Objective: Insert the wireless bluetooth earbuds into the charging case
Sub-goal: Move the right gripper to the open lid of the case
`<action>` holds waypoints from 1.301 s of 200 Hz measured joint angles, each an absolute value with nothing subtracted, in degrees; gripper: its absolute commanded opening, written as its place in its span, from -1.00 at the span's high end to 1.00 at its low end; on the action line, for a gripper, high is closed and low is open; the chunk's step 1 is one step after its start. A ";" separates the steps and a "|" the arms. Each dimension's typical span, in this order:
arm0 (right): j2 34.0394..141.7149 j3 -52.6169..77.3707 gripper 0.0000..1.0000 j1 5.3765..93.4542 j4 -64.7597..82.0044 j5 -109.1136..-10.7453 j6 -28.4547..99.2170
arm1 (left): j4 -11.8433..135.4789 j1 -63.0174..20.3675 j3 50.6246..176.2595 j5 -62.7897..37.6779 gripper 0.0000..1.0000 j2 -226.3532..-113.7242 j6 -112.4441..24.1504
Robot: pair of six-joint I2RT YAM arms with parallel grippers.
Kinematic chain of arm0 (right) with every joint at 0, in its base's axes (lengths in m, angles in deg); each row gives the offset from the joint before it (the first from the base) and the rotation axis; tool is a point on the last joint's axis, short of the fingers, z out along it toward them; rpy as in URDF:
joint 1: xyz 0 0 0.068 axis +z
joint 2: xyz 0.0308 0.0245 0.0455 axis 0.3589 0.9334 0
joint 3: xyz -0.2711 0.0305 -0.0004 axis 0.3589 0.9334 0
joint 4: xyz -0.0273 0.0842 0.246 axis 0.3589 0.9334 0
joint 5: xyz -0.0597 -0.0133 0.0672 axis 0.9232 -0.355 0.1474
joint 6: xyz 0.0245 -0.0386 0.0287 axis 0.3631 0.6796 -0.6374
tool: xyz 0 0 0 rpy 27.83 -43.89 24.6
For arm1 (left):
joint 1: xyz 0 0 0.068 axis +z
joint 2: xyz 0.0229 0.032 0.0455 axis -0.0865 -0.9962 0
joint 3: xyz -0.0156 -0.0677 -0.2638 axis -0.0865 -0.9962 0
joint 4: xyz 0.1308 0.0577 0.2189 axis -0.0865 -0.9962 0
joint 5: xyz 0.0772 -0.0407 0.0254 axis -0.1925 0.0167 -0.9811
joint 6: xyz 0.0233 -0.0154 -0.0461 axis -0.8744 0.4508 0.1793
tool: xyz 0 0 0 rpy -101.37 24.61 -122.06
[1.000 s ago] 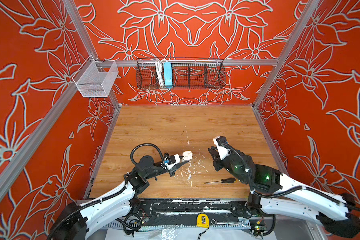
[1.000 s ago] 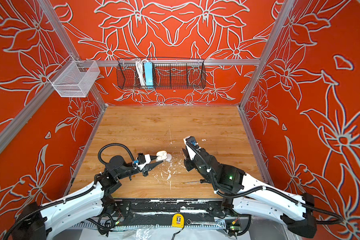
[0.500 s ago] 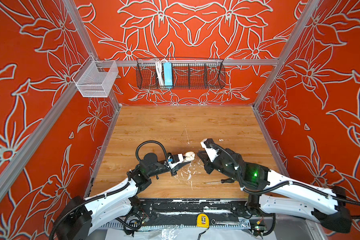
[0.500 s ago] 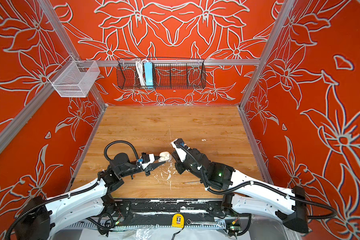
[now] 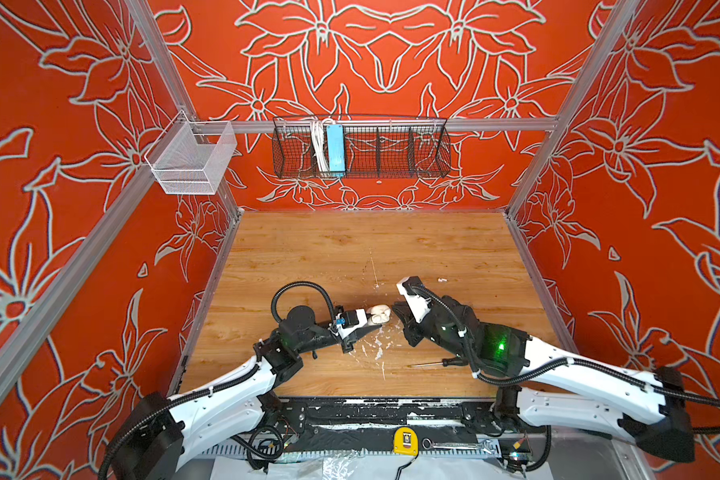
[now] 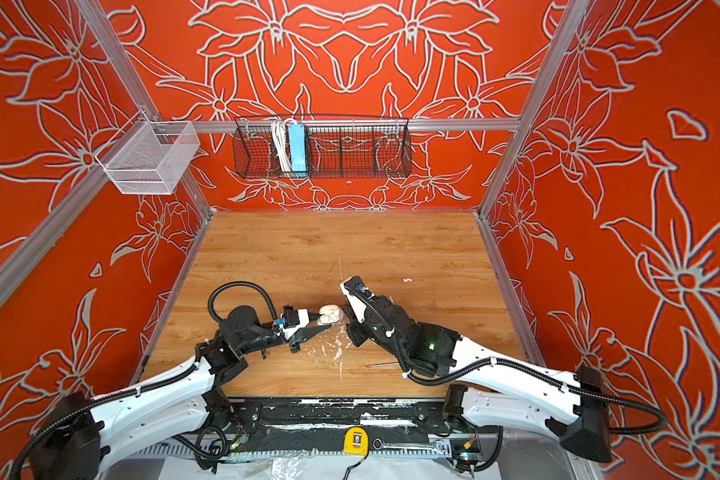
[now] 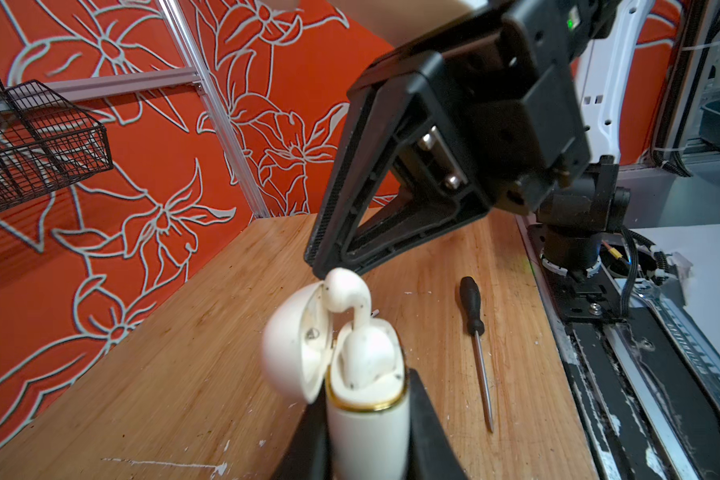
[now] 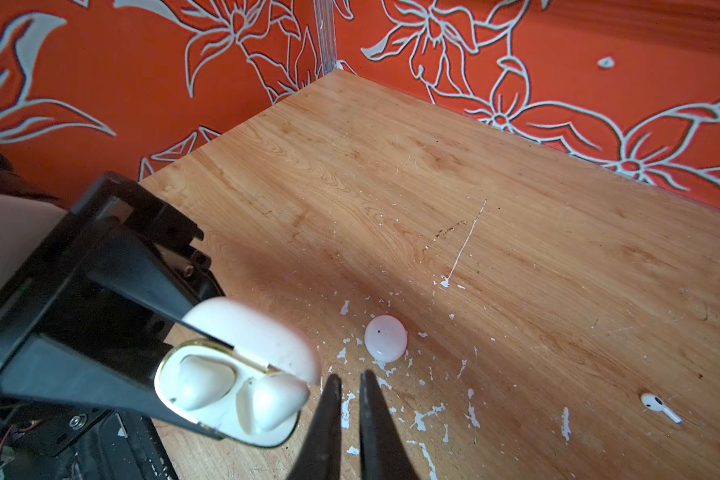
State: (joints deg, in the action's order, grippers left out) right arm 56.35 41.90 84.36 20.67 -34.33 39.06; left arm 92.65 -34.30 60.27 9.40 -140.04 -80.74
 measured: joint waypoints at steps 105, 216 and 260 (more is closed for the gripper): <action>56.04 42.21 0.77 84.14 18.71 -38.06 39.10 | 92.62 -34.30 60.27 11.83 1.00 -140.04 -81.35; 55.89 42.82 0.82 83.79 16.41 -43.07 39.08 | 92.19 -34.32 60.27 5.45 1.00 -139.99 -80.24; 56.06 42.82 0.81 83.79 16.39 -43.94 39.06 | 92.19 -34.32 60.27 4.84 1.00 -139.99 -80.22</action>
